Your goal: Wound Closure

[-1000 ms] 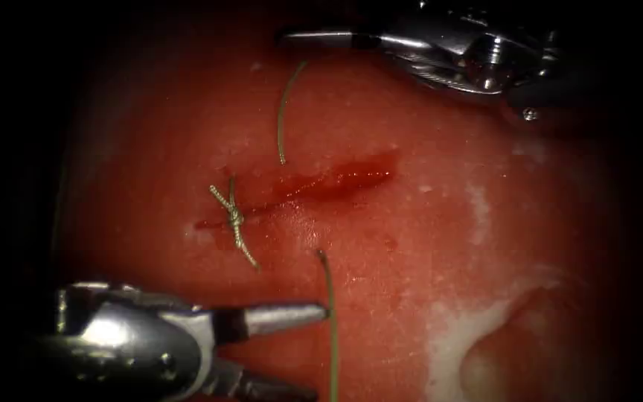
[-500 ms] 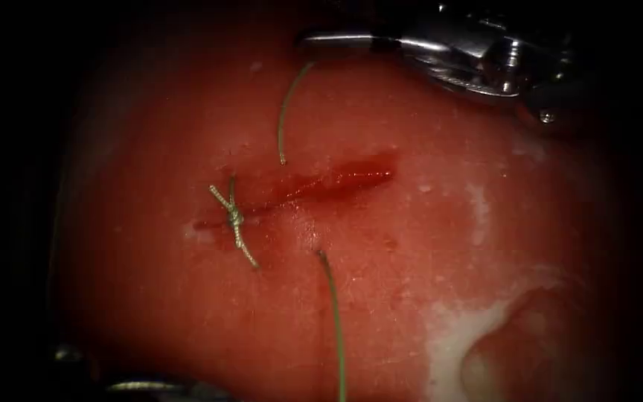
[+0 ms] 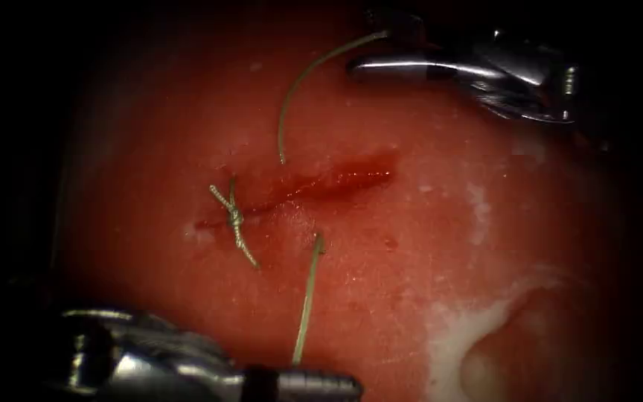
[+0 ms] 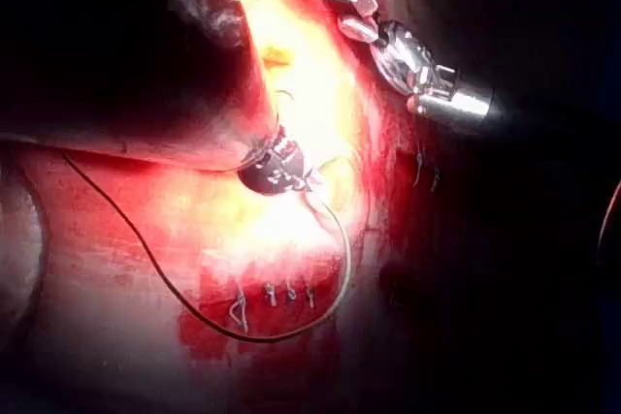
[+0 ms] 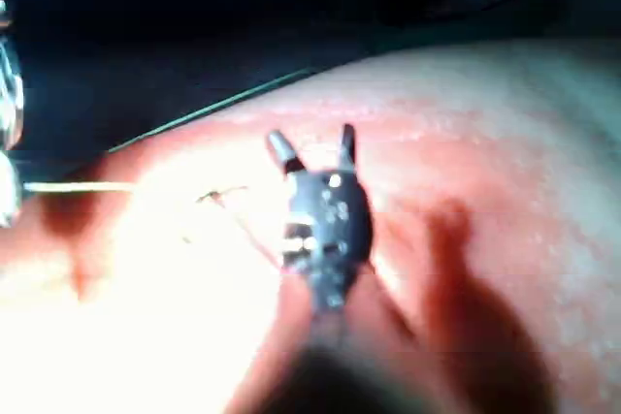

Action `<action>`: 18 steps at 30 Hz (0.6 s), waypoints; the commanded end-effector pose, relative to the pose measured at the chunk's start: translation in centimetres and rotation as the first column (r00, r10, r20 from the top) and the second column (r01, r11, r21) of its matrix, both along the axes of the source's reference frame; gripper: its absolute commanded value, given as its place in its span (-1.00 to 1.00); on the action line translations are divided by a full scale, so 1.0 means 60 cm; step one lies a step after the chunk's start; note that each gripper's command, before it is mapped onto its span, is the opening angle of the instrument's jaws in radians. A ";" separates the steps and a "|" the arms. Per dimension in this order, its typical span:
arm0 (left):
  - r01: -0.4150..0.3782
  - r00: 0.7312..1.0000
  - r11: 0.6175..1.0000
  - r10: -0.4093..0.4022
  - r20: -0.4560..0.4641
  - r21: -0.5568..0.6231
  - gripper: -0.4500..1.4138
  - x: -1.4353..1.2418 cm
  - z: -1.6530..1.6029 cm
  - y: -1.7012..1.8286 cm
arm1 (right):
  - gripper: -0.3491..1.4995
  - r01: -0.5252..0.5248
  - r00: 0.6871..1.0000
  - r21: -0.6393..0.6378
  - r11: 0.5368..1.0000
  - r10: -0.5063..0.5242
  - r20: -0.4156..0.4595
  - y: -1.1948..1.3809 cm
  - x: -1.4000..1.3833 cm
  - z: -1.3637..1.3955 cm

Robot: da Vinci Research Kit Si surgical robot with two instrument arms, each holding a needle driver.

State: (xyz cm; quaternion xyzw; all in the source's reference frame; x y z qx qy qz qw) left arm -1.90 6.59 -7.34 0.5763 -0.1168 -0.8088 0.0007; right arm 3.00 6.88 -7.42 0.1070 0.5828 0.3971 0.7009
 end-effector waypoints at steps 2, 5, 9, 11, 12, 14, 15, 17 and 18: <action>0.007 1.000 1.000 -0.007 0.014 0.003 -0.89 0.0001 0.0004 0.0012 | 0.98 0.026 1.000 -0.004 1.000 -0.026 -0.010 -0.0024 -0.0030 -0.0020; 0.008 1.000 1.000 -0.008 0.025 0.002 -0.89 0.0005 0.0008 0.0019 | 0.98 0.058 0.998 -0.018 0.998 -0.058 -0.015 -0.0048 -0.0049 -0.0033; 0.017 0.999 1.000 -0.017 0.039 0.004 -0.89 0.0009 0.0024 0.0042 | 0.96 0.222 0.973 -0.117 0.968 -0.228 -0.044 -0.0109 -0.0057 -0.0063; 0.024 0.998 1.000 -0.024 0.052 0.011 -0.89 0.0014 0.0032 0.0050 | 0.94 0.276 0.957 -0.193 0.942 -0.288 -0.040 -0.0128 -0.0044 -0.0077; 0.026 0.998 1.000 -0.027 0.056 0.016 -0.89 0.0016 0.0035 0.0053 | 0.94 0.283 0.954 -0.209 0.936 -0.296 -0.035 -0.0131 -0.0040 -0.0079; 0.037 0.997 0.999 -0.039 0.072 0.028 -0.89 0.0023 0.0043 0.0061 | 0.91 0.326 0.938 -0.305 0.895 -0.346 -0.010 -0.0144 -0.0010 -0.0089; 0.037 0.996 0.999 -0.039 0.077 0.033 -0.89 0.0025 0.0045 0.0063 | 0.91 0.339 0.933 -0.332 0.880 -0.361 -0.004 -0.0148 0.0000 -0.0091; 0.043 0.994 0.998 -0.047 0.099 0.044 -0.89 0.0027 0.0050 0.0068 | 0.87 0.371 0.917 -0.420 0.828 -0.398 0.027 -0.0158 0.0032 -0.0099; 0.043 0.993 0.998 -0.048 0.105 0.049 -0.89 0.0028 0.0051 0.0069 | 0.85 0.377 0.913 -0.453 0.808 -0.406 0.034 -0.0160 0.0040 -0.0101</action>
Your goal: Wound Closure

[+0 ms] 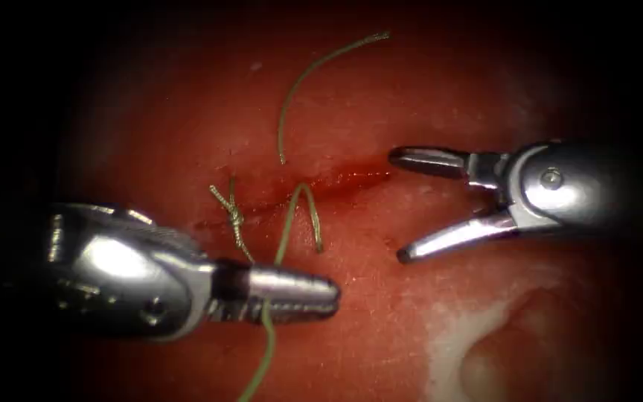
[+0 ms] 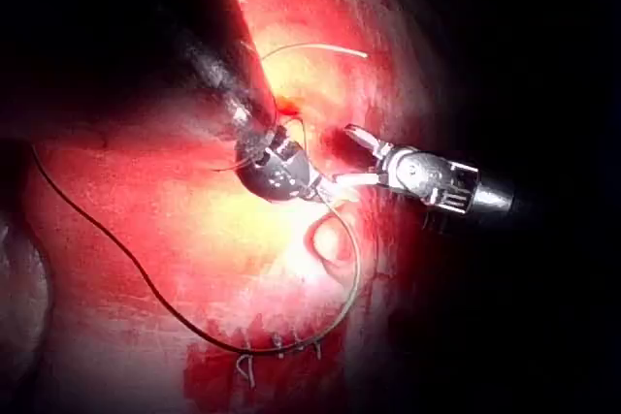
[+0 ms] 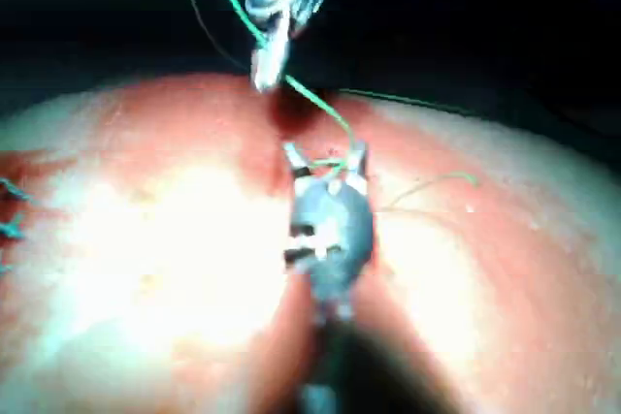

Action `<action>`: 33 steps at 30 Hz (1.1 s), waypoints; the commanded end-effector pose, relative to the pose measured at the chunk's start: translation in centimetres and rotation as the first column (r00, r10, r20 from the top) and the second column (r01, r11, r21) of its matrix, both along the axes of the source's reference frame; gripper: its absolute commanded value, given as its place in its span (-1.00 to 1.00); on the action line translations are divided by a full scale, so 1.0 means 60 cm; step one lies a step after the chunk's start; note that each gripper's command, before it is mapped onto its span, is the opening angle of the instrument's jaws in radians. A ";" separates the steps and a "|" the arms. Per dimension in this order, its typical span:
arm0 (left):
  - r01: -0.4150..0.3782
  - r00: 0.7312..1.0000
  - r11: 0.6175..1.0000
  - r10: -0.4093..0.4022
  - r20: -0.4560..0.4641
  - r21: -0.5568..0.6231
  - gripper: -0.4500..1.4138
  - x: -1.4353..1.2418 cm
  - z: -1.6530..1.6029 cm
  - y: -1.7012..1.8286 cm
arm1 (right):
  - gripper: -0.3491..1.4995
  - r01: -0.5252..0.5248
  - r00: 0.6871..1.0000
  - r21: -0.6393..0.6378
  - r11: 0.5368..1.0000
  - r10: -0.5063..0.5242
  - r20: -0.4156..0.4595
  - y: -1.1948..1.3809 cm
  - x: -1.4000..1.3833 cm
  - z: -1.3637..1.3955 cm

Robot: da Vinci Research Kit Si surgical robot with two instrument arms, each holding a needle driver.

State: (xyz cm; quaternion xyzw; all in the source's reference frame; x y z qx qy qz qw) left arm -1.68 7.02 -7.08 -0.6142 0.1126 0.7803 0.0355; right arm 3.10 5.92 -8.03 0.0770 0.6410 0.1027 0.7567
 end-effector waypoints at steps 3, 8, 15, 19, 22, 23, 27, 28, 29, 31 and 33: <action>0.008 1.000 1.000 -0.009 0.028 0.022 -0.89 -0.0006 0.0010 0.0000 | 0.67 0.034 0.998 -0.203 0.979 -0.045 -0.049 -0.0012 0.0049 -0.0009; 0.019 0.998 0.999 -0.021 0.053 0.039 -0.89 -0.0006 0.0013 0.0006 | 0.63 0.003 0.998 -0.355 0.935 -0.025 -0.056 -0.0011 0.0067 -0.0021; 0.017 0.998 0.999 -0.020 0.062 0.050 -0.89 -0.0006 0.0012 0.0006 | 0.71 0.018 0.999 -0.452 0.892 -0.030 -0.019 -0.0022 0.0100 -0.0024; 0.013 0.998 0.999 -0.017 0.065 0.051 -0.89 -0.0005 0.0010 0.0006 | 0.72 0.076 0.997 -0.473 0.878 -0.081 0.010 -0.0044 0.0126 -0.0012; 0.010 0.998 0.999 -0.013 0.068 0.051 -0.89 -0.0004 0.0009 0.0007 | 0.71 0.105 0.994 -0.481 0.871 -0.109 0.019 -0.0057 0.0141 -0.0004; 0.010 0.998 0.999 -0.013 0.068 0.051 -0.89 -0.0004 0.0009 0.0007 | 0.69 0.110 0.993 -0.486 0.867 -0.115 0.020 -0.0059 0.0142 -0.0004; 0.009 0.998 0.999 -0.012 0.069 0.051 -0.89 -0.0004 0.0009 0.0006 | -0.55 0.189 0.980 -0.494 0.849 -0.195 0.039 -0.0066 0.0141 -0.0011; 0.009 0.998 0.999 -0.012 0.069 0.051 -0.89 -0.0004 0.0009 0.0006 | -1.00 0.221 0.975 -0.490 0.843 -0.206 0.087 -0.0066 0.0141 -0.0011; 0.009 0.998 0.999 -0.012 0.069 0.051 -0.89 -0.0004 0.0009 0.0006 | -1.00 0.214 0.977 -0.489 0.845 -0.188 0.104 -0.0064 0.0140 -0.0009; 0.009 0.998 0.999 -0.012 0.069 0.052 -0.89 -0.0004 0.0009 0.0007 | -1.00 0.204 0.979 -0.494 0.845 -0.180 0.096 -0.0060 0.0135 -0.0003; 0.009 0.998 0.999 -0.013 0.069 0.053 -0.64 -0.0006 0.0007 0.0010 | -1.00 0.206 0.978 -0.496 0.843 -0.179 0.102 -0.0059 0.0126 0.0008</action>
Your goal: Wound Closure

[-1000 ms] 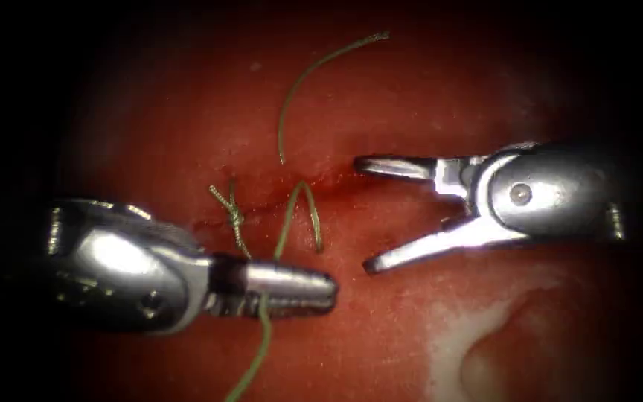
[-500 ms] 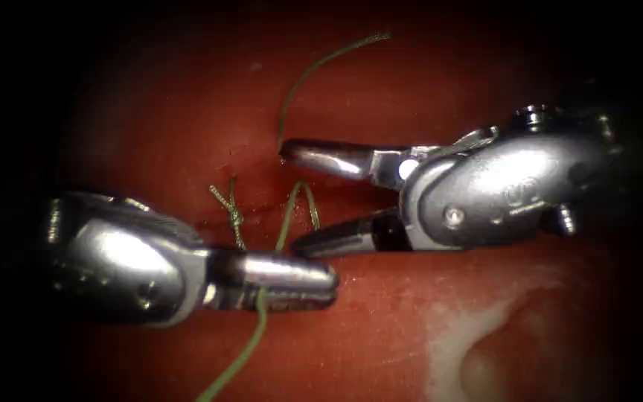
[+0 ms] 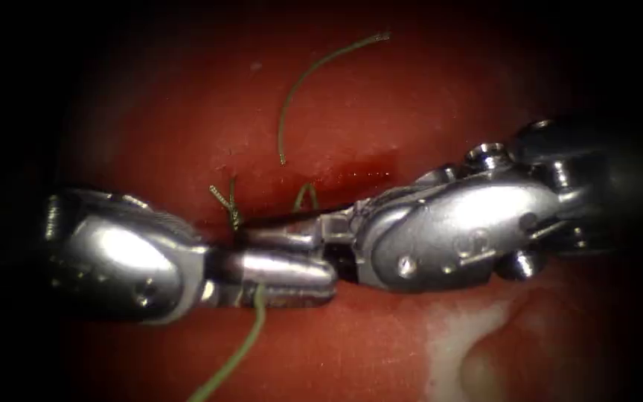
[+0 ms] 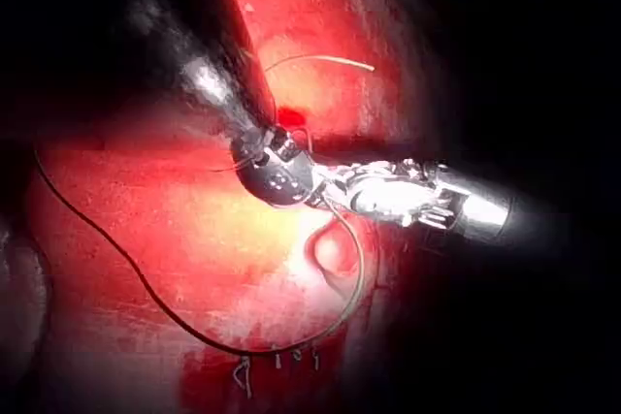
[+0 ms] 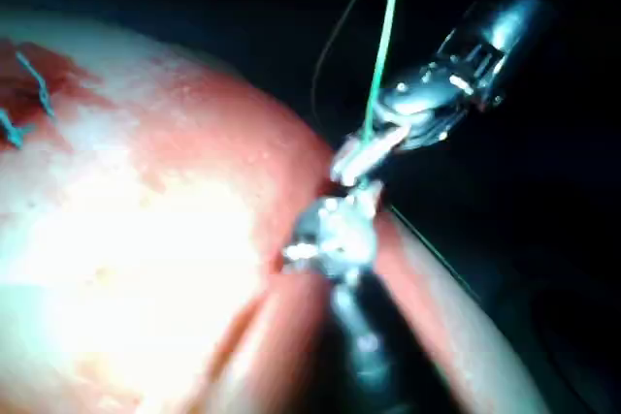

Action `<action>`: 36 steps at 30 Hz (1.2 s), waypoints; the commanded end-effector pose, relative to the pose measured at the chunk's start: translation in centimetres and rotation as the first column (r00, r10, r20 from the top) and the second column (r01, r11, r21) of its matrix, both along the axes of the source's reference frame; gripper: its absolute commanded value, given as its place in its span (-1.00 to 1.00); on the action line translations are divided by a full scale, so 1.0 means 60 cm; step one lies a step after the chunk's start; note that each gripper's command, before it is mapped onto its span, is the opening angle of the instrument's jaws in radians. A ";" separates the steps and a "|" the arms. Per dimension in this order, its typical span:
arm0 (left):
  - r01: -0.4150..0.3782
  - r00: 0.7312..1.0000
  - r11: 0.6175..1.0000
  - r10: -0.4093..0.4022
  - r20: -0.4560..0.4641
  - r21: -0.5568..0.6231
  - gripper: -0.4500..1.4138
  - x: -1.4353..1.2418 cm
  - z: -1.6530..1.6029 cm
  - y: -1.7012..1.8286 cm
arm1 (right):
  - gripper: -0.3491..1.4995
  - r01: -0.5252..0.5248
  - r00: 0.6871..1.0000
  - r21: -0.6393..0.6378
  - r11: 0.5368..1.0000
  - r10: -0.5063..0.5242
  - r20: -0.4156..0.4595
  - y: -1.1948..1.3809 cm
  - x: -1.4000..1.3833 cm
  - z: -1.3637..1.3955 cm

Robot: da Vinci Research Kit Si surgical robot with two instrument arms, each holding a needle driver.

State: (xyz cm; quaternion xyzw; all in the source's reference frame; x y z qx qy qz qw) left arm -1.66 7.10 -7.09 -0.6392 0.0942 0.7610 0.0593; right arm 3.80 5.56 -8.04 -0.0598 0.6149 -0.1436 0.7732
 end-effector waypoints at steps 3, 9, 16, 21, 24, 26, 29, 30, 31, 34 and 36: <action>0.014 1.000 1.000 -0.014 -0.007 0.004 -0.17 -0.0012 0.0005 0.0005 | -1.00 -0.005 1.000 0.019 1.000 0.005 0.025 -0.0002 0.0001 0.0028; 0.163 0.975 0.983 -0.147 -0.168 0.082 0.33 -0.0022 -0.0007 0.0002 | -1.00 -0.076 0.996 0.200 0.977 0.066 0.057 0.0012 -0.0013 0.0056; 0.121 0.970 0.986 -0.093 -0.224 0.115 0.33 0.0004 -0.0053 -0.0002 | -1.00 -0.129 0.988 0.271 0.954 0.099 0.122 0.0030 -0.0068 0.0128; 0.125 0.979 0.989 -0.111 -0.169 0.076 0.32 0.0036 -0.0070 0.0006 | -1.00 -0.132 0.987 0.277 0.952 0.099 0.130 0.0035 -0.0087 0.0155; 0.125 0.988 0.990 -0.118 -0.101 0.071 0.33 0.0041 -0.0083 0.0011 | -1.00 -0.139 0.985 0.291 0.947 0.103 0.135 0.0035 -0.0091 0.0171; 0.106 0.993 0.992 -0.102 -0.065 0.070 0.33 0.0037 -0.0088 0.0009 | -1.00 -0.143 0.985 0.297 0.944 0.106 0.137 0.0034 -0.0092 0.0180; 0.062 0.998 0.996 -0.063 0.025 0.057 0.31 0.0027 -0.0093 0.0006 | -1.00 -0.151 0.984 0.310 0.939 0.112 0.140 0.0036 -0.0096 0.0198; 0.058 0.998 0.997 -0.060 0.035 0.055 0.31 0.0029 -0.0094 0.0005 | -1.00 -0.152 0.984 0.315 0.937 0.112 0.140 0.0036 -0.0098 0.0198; 0.048 0.997 0.997 -0.051 0.053 0.053 0.31 0.0032 -0.0095 0.0005 | -1.00 -0.153 0.984 0.321 0.935 0.113 0.140 0.0037 -0.0101 0.0198; 0.013 0.993 0.999 -0.017 0.120 0.034 0.25 0.0036 -0.0096 0.0005 | -1.00 -0.166 0.983 0.351 0.922 0.124 0.139 0.0041 -0.0107 0.0201; -0.011 0.988 0.999 0.006 0.157 0.032 0.24 0.0040 -0.0095 0.0004 | -1.00 -0.170 0.982 0.360 0.917 0.129 0.135 0.0043 -0.0111 0.0205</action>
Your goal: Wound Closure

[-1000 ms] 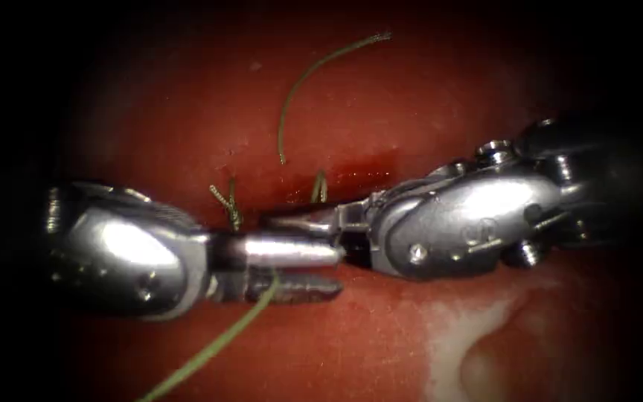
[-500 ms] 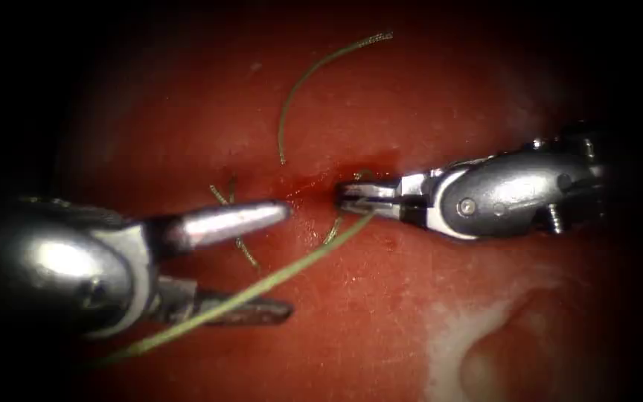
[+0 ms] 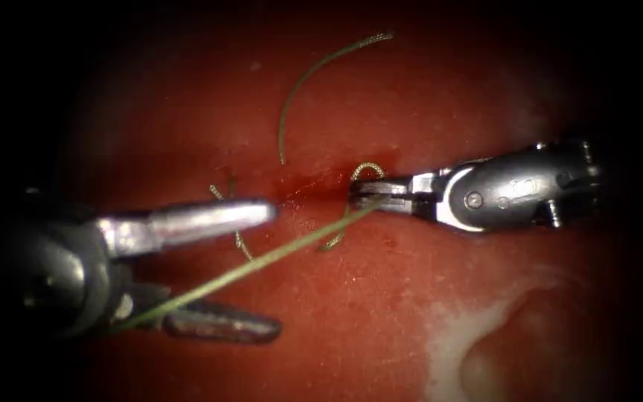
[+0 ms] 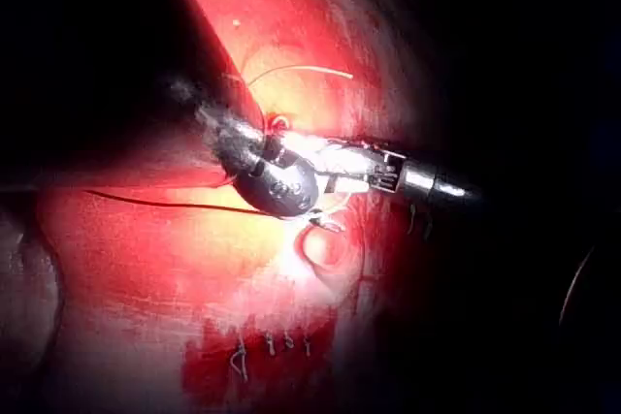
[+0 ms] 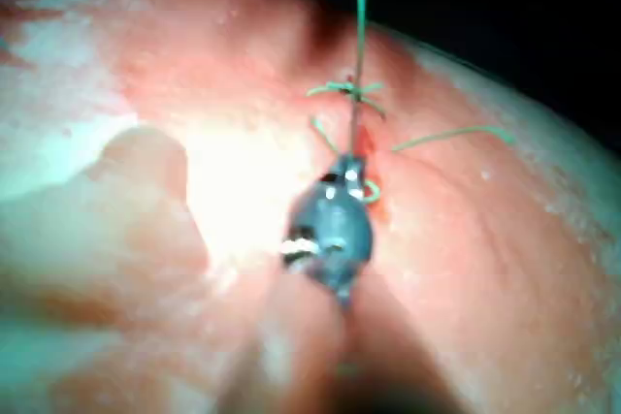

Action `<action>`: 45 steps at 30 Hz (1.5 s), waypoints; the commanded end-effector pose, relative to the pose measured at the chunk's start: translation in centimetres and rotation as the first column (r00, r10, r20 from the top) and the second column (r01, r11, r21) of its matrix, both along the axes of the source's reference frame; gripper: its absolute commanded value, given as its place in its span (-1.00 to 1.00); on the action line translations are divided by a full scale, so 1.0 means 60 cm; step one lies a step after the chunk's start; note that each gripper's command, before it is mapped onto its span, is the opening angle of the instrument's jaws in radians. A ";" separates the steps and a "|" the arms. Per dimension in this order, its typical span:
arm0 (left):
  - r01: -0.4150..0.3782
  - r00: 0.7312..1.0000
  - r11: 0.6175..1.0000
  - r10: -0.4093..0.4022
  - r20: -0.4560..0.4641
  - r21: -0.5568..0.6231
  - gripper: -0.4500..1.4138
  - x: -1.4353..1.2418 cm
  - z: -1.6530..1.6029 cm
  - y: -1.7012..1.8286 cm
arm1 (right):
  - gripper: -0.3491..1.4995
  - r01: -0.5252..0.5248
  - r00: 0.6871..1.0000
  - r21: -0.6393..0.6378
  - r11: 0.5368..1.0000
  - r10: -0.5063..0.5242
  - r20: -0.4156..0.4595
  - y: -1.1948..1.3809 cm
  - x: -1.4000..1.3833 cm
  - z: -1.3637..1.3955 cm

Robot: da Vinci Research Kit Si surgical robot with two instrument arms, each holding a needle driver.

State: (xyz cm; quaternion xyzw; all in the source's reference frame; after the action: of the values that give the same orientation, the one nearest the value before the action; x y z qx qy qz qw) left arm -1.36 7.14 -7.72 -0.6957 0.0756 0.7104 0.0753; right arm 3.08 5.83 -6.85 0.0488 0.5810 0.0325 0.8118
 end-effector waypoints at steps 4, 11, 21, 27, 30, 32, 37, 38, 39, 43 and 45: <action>-0.029 0.998 1.000 0.029 0.050 -0.004 0.21 0.0003 0.0009 -0.0005 | -1.00 -0.004 1.000 0.012 1.000 0.004 -0.006 -0.0002 0.0002 0.0011; -0.060 0.995 0.998 0.060 0.084 -0.013 0.06 0.0004 0.0014 -0.0009 | -1.00 -0.006 1.000 0.018 1.000 0.006 -0.006 -0.0003 0.0003 0.0011; 0.002 0.999 1.000 -0.003 0.036 0.005 -0.06 0.0018 0.0025 0.0000 | -1.00 -0.006 1.000 0.019 1.000 0.006 -0.006 -0.0006 0.0006 0.0006; -0.020 0.999 0.999 0.018 0.041 0.042 -0.89 0.0027 0.0029 -0.0011 | -1.00 -0.010 1.000 0.022 1.000 0.010 -0.012 -0.0004 0.0007 -0.0001; -0.048 0.998 0.990 0.041 0.058 0.129 -0.89 0.0031 0.0032 -0.0010 | -1.00 -0.011 1.000 0.023 1.000 0.011 -0.014 -0.0004 0.0008 -0.0003; -0.061 0.998 0.987 0.056 0.040 0.150 -0.89 0.0030 0.0035 -0.0013 | -1.00 -0.011 1.000 0.023 1.000 0.012 -0.014 -0.0005 0.0009 -0.0005; -0.038 0.999 0.983 0.033 0.030 0.181 -0.89 0.0031 0.0041 -0.0008 | -1.00 -0.012 1.000 0.025 1.000 0.013 -0.018 -0.0006 0.0009 -0.0009; -0.013 1.000 0.983 0.011 0.013 0.183 -0.89 0.0034 0.0043 -0.0005 | -1.00 -0.012 1.000 0.027 1.000 0.013 -0.018 -0.0007 0.0009 -0.0013; -0.001 1.000 0.983 0.001 0.005 0.184 -0.89 0.0036 0.0045 -0.0004 | -1.00 -0.013 1.000 0.027 1.000 0.014 -0.021 -0.0007 0.0009 -0.0015; 0.026 1.000 0.982 -0.024 -0.014 0.187 -0.89 0.0044 0.0047 0.0002 | -0.55 -0.015 0.999 0.047 0.999 0.016 -0.035 -0.0003 0.0009 -0.0041; 0.028 1.000 0.982 -0.026 -0.016 0.187 -0.89 0.0045 0.0047 0.0002 | 0.22 -0.018 0.999 0.061 0.998 0.020 -0.043 0.0003 0.0003 -0.0059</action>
State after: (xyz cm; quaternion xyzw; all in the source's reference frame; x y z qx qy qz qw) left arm -1.03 7.18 -7.49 -0.6791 0.0187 0.7180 0.1516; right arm 2.99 5.87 -7.29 0.0730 0.5975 0.0577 0.7964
